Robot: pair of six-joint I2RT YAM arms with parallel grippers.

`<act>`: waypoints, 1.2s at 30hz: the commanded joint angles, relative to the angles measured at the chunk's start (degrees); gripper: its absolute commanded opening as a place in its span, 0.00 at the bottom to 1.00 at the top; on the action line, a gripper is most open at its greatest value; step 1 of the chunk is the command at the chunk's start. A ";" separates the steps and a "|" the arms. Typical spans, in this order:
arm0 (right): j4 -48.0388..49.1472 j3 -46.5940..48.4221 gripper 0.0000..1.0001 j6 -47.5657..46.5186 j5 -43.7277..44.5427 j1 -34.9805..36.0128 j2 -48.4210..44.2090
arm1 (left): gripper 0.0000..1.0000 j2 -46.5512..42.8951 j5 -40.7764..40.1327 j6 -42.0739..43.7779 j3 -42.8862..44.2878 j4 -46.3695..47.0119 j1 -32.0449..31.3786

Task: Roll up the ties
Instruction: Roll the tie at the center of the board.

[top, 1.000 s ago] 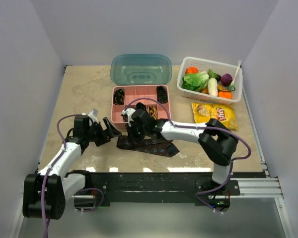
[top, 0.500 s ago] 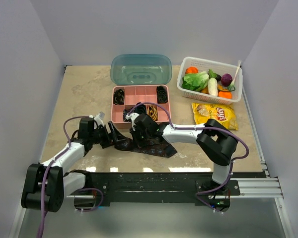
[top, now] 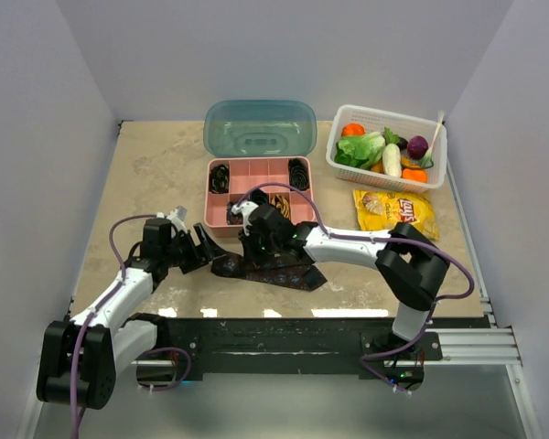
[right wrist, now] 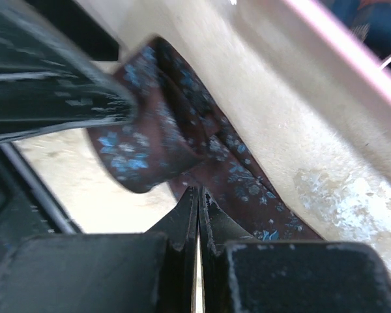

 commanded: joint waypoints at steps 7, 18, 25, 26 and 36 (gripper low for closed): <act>2.11 4.68 0.00 0.24 -3.03 0.31 -2.64 | 0.81 -0.34 -1.77 -0.61 1.13 0.97 0.00; 4.74 6.53 0.00 0.51 -5.67 0.66 2.38 | 0.80 0.45 -1.59 -0.70 -0.28 2.04 0.35; 5.28 5.47 0.00 1.03 -6.20 0.84 1.24 | 0.80 1.33 -1.68 -1.05 -1.07 2.91 0.35; 5.10 5.56 0.00 1.12 -6.20 0.92 1.07 | 0.80 1.42 -1.68 -1.14 -1.33 3.09 0.35; 5.36 5.64 0.00 1.30 -7.25 1.37 1.23 | 0.79 1.42 -1.50 -1.58 -2.39 4.06 0.35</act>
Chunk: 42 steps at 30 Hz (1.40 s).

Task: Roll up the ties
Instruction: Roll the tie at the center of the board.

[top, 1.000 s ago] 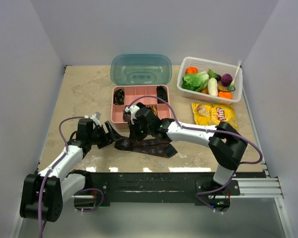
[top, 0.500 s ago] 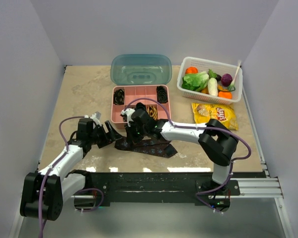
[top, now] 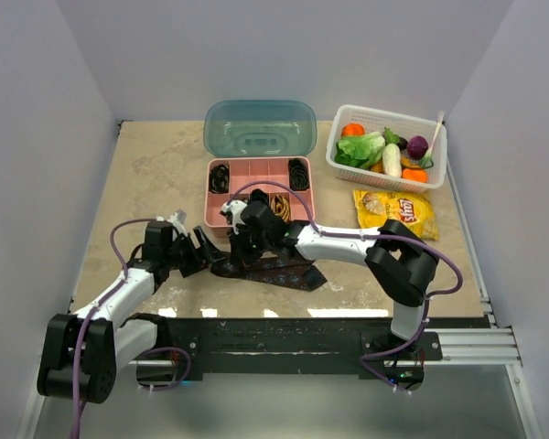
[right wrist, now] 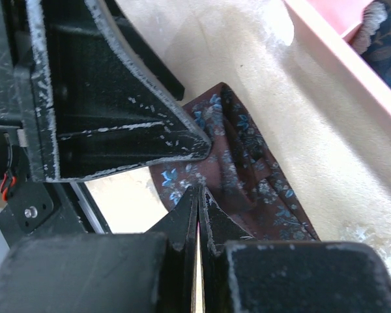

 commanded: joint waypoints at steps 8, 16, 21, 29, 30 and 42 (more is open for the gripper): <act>2.22 0.82 0.00 -0.35 0.69 0.58 2.46 | 0.78 -0.73 1.56 -0.88 -1.73 4.10 0.28; 2.22 -0.77 0.00 -0.43 3.50 0.49 4.31 | 0.74 -0.81 4.02 -2.02 -3.76 5.51 0.20; 0.02 -1.03 0.00 -0.61 4.12 0.05 4.57 | 0.70 -0.02 5.78 -2.37 -5.25 10.08 0.19; 1.51 -4.20 0.00 0.18 4.74 -0.04 3.34 | 0.54 0.42 8.24 -4.48 -8.24 14.12 0.19; 1.69 -4.28 0.00 0.27 4.74 -0.04 3.26 | 0.52 0.42 8.42 -4.75 -8.59 14.82 0.19; -1.12 -0.68 0.00 -0.26 6.23 0.05 -1.14 | 0.28 -1.16 7.72 -5.10 -6.48 17.38 0.19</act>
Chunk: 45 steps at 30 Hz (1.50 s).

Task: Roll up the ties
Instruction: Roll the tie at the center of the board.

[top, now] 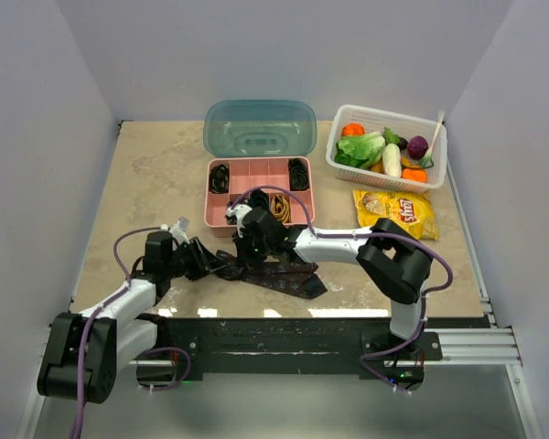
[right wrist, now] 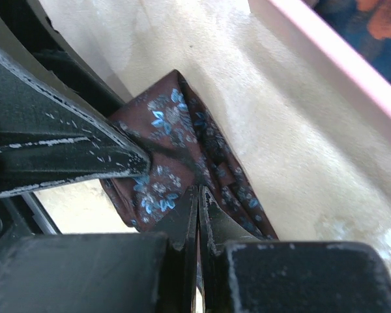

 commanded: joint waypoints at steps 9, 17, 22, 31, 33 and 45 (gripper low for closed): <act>-4.45 1.94 0.00 -1.16 2.08 0.12 -5.39 | 0.16 -0.88 -0.99 1.46 3.84 0.30 0.15; -4.54 2.91 0.00 -1.86 0.85 0.20 -4.34 | 0.10 -2.02 -4.41 4.71 7.09 -5.06 -0.29; -4.10 4.14 0.00 -1.68 0.32 0.12 -2.41 | 0.09 -2.20 -8.71 6.48 10.52 -10.16 -3.00; -4.36 8.44 0.00 -1.77 -0.29 0.20 2.08 | 0.07 -0.53 -15.49 7.27 15.62 -14.56 -9.25; -4.27 8.62 0.00 -1.68 -0.55 0.20 2.61 | 0.07 -1.05 -15.93 7.27 16.32 -15.17 -9.52; -6.29 8.27 0.00 -1.60 3.83 0.12 -2.13 | 0.06 -0.61 -18.82 8.06 19.22 -18.25 -10.66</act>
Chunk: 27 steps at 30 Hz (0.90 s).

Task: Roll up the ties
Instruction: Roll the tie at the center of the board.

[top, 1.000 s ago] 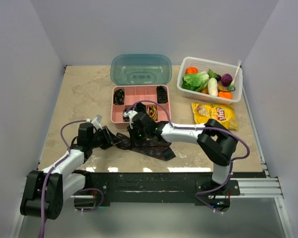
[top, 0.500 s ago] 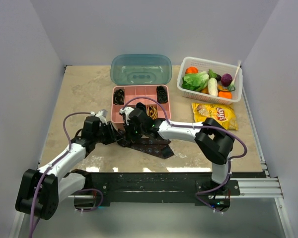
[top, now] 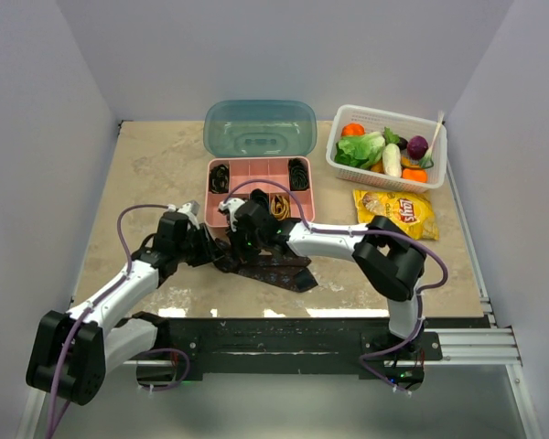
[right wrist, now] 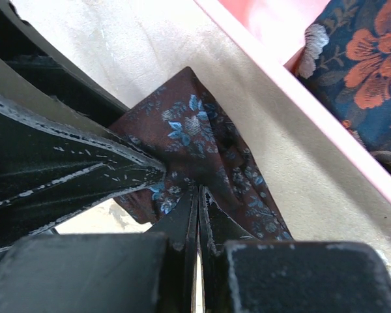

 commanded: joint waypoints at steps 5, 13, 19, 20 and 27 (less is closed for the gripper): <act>-2.23 -0.41 0.00 -0.48 4.35 -0.80 -8.12 | 0.05 -0.35 -4.46 3.52 7.17 -3.34 -0.89; -2.76 -4.89 0.00 -0.48 4.61 -4.40 -12.95 | 0.03 -0.27 -16.23 5.02 10.51 -10.01 -4.05; -3.20 -7.27 0.00 -0.83 4.61 -5.99 -14.01 | 0.02 1.58 -25.99 3.62 13.24 -13.53 -9.32; -3.29 -7.45 0.00 -0.75 4.53 -6.08 -14.10 | 0.02 1.84 -27.13 3.26 13.94 -13.98 -10.11; -3.37 -8.59 0.00 -0.57 4.52 -6.17 -14.71 | 0.01 7.37 -37.59 -0.16 16.75 -16.96 -17.41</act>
